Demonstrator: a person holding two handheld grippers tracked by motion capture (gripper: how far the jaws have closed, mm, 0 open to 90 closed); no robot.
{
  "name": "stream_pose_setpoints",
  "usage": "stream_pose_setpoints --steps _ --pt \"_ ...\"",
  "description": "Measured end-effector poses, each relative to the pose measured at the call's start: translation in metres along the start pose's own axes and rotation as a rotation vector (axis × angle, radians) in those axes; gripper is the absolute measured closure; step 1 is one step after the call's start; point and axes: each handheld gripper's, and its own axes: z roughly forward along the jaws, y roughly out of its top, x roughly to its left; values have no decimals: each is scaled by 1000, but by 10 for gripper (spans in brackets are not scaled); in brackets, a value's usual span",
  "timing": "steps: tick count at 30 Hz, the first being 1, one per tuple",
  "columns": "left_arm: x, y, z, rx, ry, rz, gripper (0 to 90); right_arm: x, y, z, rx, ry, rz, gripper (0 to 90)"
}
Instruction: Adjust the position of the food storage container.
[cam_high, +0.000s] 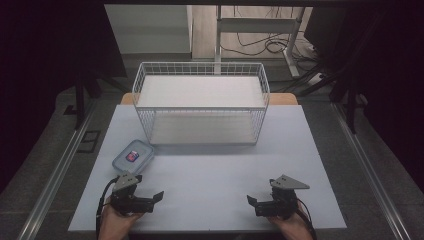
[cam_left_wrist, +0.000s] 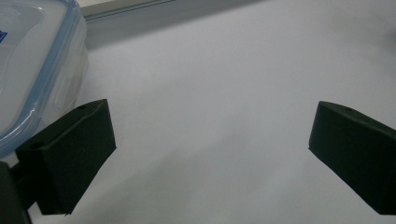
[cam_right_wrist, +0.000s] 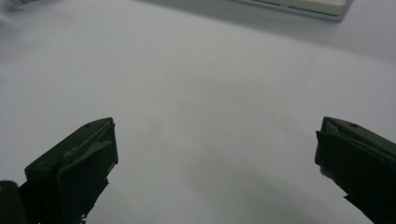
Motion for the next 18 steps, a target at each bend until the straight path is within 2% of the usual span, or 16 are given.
stream_pose_setpoints --steps 5,10,13,16,18 --pt "2 0 -1 -8 22 -6 68 -1 1 0 -2 -2 15 0" --pt "6 0 -2 -41 42 -17 60 -1 2 0 -2 12 10 5" --pt "7 2 -4 -49 46 -11 113 -3 2 0 12 19 9 0" --pt "8 7 -7 -48 69 19 170 -3 2 0 15 21 13 0" --pt "13 10 -9 -63 67 5 231 -3 2 0 17 22 11 0"
